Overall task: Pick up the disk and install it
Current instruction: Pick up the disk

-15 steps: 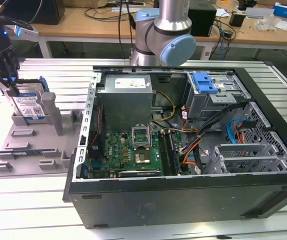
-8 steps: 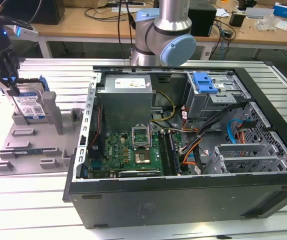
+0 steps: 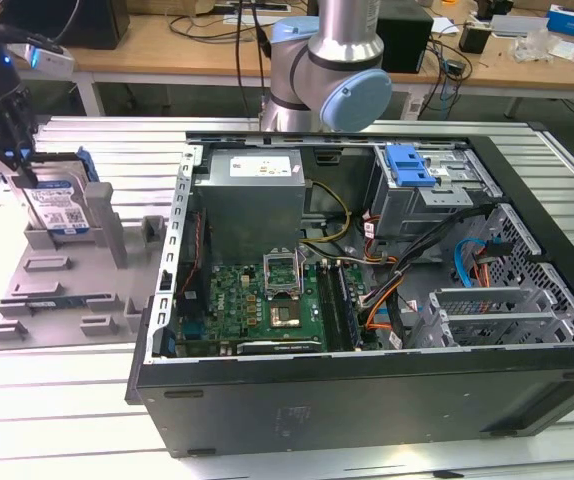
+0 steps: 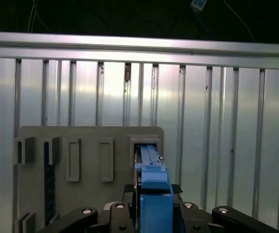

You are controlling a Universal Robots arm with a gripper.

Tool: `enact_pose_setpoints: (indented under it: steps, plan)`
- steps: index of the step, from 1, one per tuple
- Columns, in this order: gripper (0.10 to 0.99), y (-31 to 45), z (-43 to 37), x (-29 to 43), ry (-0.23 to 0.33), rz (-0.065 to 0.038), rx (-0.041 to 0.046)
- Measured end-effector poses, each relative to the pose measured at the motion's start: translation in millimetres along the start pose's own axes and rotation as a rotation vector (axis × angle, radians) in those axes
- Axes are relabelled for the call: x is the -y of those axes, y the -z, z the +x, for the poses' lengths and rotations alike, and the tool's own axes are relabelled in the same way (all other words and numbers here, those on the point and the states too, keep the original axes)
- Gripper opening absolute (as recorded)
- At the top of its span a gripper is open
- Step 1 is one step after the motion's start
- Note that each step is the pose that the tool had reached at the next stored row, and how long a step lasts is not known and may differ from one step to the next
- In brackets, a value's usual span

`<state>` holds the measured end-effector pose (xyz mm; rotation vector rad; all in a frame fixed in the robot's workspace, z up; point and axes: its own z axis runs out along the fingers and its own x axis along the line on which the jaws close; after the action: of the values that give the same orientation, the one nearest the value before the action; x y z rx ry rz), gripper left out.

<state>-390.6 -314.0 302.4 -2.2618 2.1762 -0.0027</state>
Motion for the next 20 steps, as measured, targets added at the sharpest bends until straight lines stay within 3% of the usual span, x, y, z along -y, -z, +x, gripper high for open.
enact_pose_setpoints:
  steps: [6, 8, 14, 16, 19, 20]
  plan:
    - [0.369, 16.6, 0.0, 0.0, 0.0, 0.0, 0.0]
    - [0.369, 26.3, 0.0, 0.1, 0.0, 0.0, 0.0]
    - [0.369, 46.3, 0.0, 0.1, 0.0, 0.0, 0.0]
    - [0.369, 55.9, 0.0, 0.2, 0.0, 0.001, 0.0]
    - [0.369, 80.2, -0.1, 0.3, 0.0, 0.001, -0.0001]
    - [0.369, 84.2, -0.1, 0.3, 0.0, 0.001, -0.0001]
